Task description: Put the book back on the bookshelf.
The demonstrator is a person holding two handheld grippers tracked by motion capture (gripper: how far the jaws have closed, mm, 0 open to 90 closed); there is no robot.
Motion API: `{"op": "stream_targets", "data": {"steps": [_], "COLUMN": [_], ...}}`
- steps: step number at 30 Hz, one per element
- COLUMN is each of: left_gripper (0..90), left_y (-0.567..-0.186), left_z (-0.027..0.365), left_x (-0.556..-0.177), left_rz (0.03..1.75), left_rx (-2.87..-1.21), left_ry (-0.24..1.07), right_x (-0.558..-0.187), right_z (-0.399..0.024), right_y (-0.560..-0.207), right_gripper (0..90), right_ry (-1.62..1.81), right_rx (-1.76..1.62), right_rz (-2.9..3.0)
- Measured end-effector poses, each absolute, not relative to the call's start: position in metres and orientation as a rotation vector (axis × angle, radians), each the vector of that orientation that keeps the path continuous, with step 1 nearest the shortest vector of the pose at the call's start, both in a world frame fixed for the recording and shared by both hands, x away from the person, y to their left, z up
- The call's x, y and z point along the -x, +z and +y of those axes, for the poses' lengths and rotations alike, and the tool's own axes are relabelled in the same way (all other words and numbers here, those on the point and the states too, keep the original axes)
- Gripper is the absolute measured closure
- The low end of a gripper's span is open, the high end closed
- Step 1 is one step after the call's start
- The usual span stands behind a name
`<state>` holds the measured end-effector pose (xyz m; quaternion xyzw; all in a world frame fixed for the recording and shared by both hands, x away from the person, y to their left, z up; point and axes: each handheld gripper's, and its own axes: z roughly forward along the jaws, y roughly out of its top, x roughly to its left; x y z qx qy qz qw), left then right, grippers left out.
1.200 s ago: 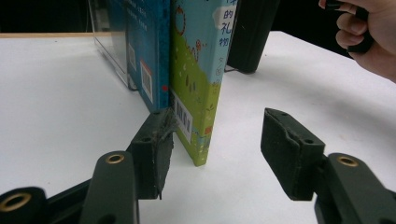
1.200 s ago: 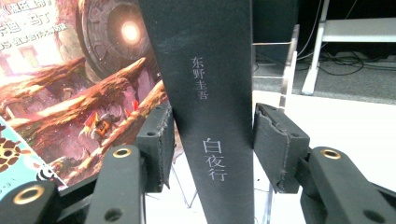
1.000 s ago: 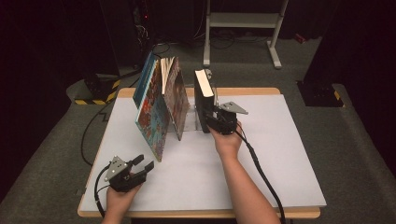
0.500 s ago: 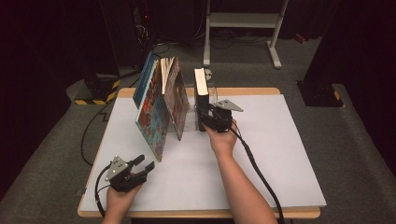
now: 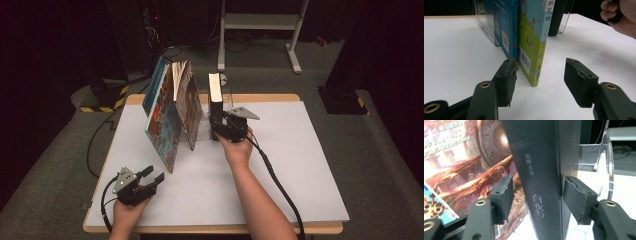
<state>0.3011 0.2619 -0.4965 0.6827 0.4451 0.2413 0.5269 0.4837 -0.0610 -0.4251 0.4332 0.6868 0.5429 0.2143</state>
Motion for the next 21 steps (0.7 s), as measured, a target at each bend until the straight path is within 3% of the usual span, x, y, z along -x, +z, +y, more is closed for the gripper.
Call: {"op": "stream_targets", "data": {"steps": [10,21], "left_gripper": [42.1,39.4], "left_y": [-0.495,-0.492], "left_z": [0.261,0.256], "left_x": [-0.301,-0.301], "left_rz": [1.07,1.081], "left_rx": [-1.638,-1.664], "left_ry": [0.596,0.661], "right_x": [-0.453,-0.386], "right_z": [-0.096,-0.195], "right_y": [-0.427,-0.459], "right_gripper": [30.5,29.9], "right_ry": [1.438,1.312], "right_rx": [-1.165,-1.194], "right_rz": [1.946,1.924]}}
